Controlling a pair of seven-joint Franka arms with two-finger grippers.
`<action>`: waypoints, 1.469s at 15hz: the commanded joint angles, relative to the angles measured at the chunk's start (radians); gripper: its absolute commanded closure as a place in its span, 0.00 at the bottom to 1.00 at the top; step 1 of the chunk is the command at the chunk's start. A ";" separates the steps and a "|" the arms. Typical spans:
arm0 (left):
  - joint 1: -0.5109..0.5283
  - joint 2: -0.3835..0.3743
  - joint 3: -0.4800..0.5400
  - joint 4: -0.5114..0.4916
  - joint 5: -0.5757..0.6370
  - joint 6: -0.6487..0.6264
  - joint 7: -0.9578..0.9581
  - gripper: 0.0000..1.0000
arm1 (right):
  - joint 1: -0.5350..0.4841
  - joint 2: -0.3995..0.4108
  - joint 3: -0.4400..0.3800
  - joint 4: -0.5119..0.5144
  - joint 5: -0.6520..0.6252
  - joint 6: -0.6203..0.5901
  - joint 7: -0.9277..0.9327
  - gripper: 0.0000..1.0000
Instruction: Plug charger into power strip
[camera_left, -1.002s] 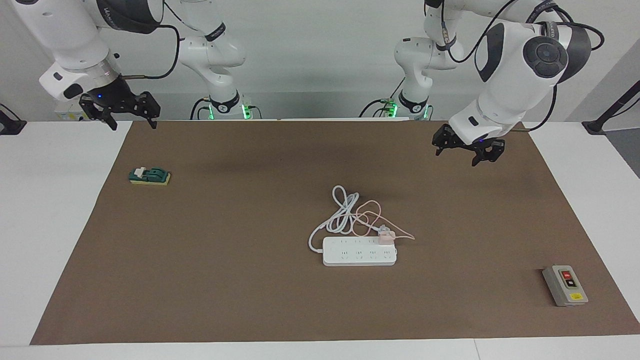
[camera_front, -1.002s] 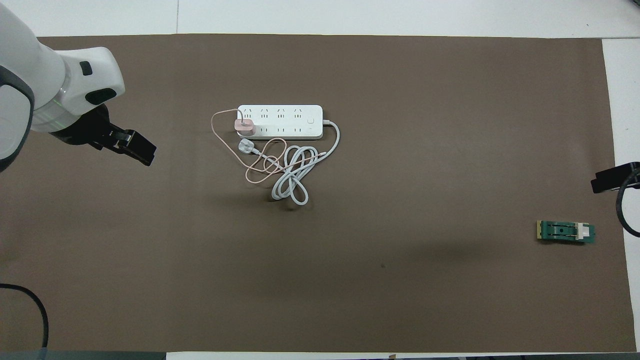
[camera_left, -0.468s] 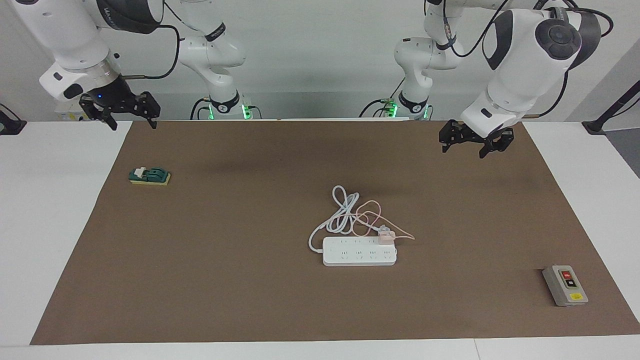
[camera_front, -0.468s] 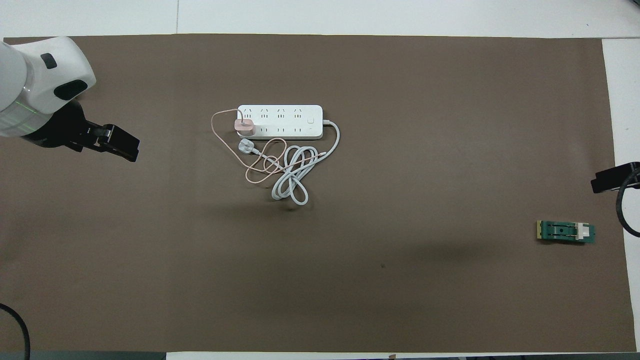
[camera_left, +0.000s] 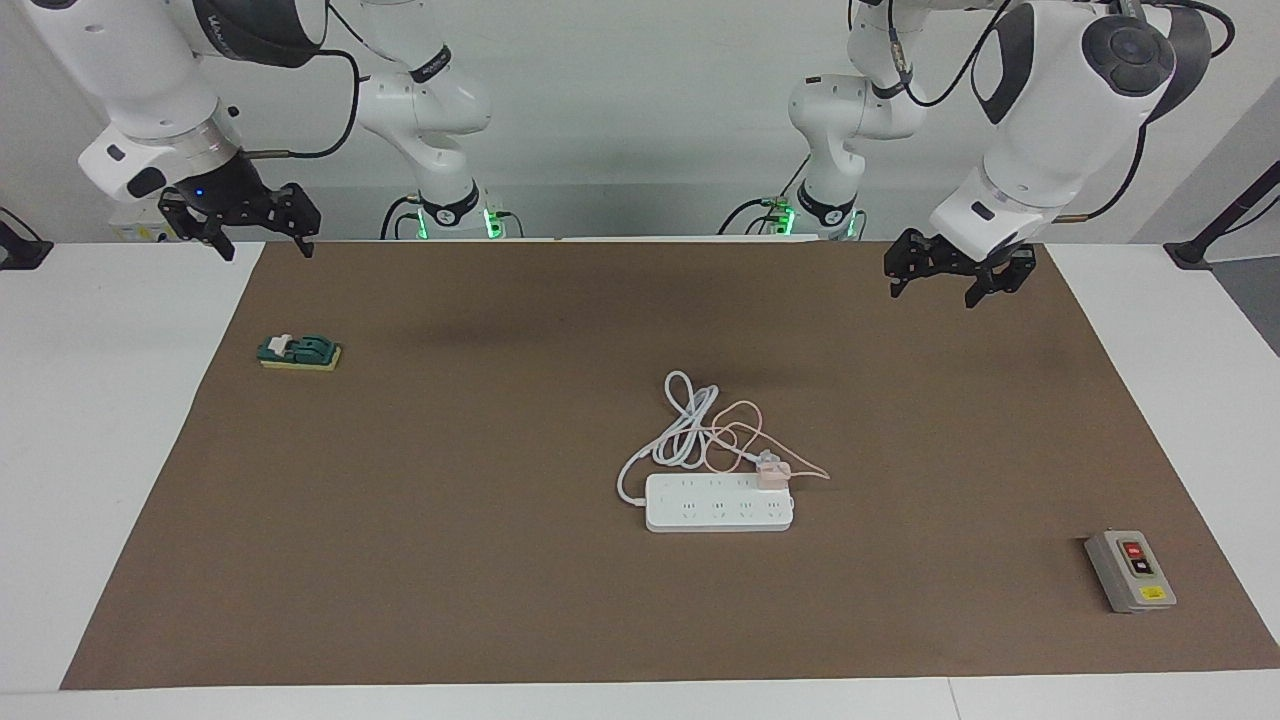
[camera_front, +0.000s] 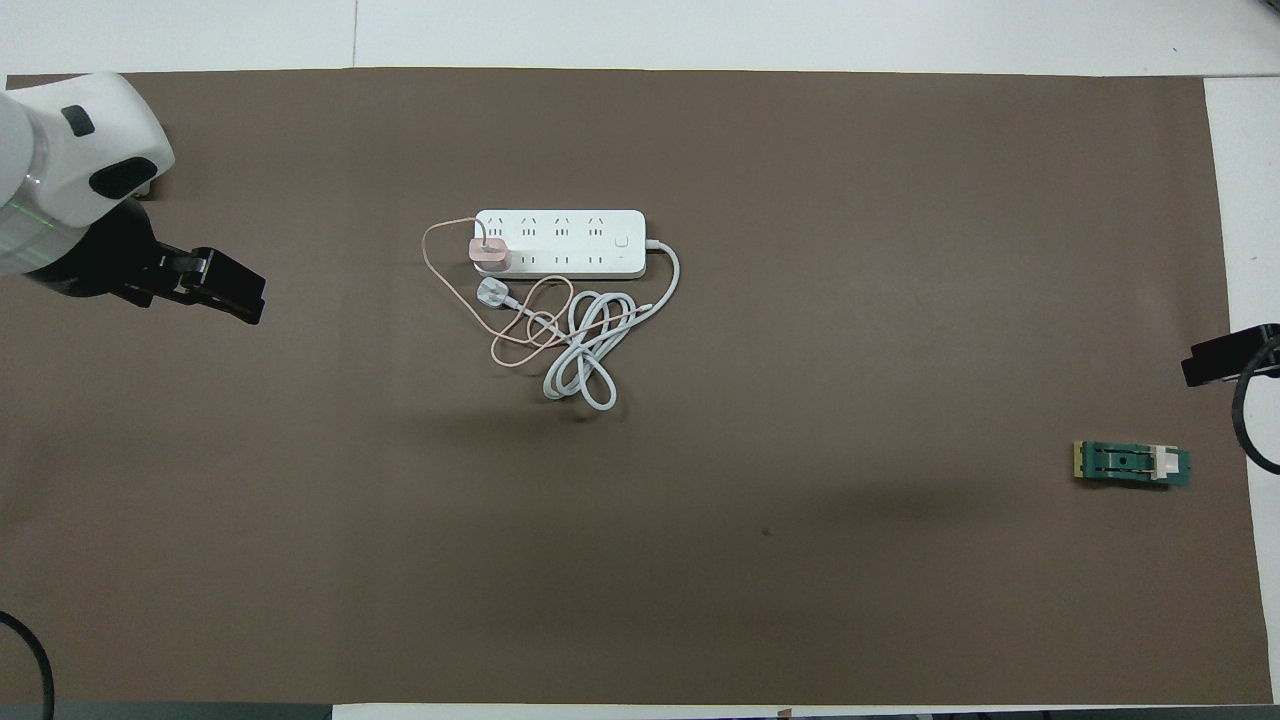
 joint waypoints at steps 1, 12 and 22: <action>0.012 -0.029 -0.005 -0.011 0.011 -0.041 -0.112 0.00 | -0.007 -0.021 0.010 -0.015 -0.015 -0.003 -0.014 0.00; 0.127 -0.111 -0.040 -0.081 -0.008 0.011 -0.122 0.00 | -0.017 -0.010 0.006 0.004 0.091 -0.002 -0.016 0.00; 0.152 -0.127 -0.068 -0.124 -0.017 0.051 -0.096 0.00 | -0.007 0.016 0.015 0.027 0.008 -0.005 -0.014 0.00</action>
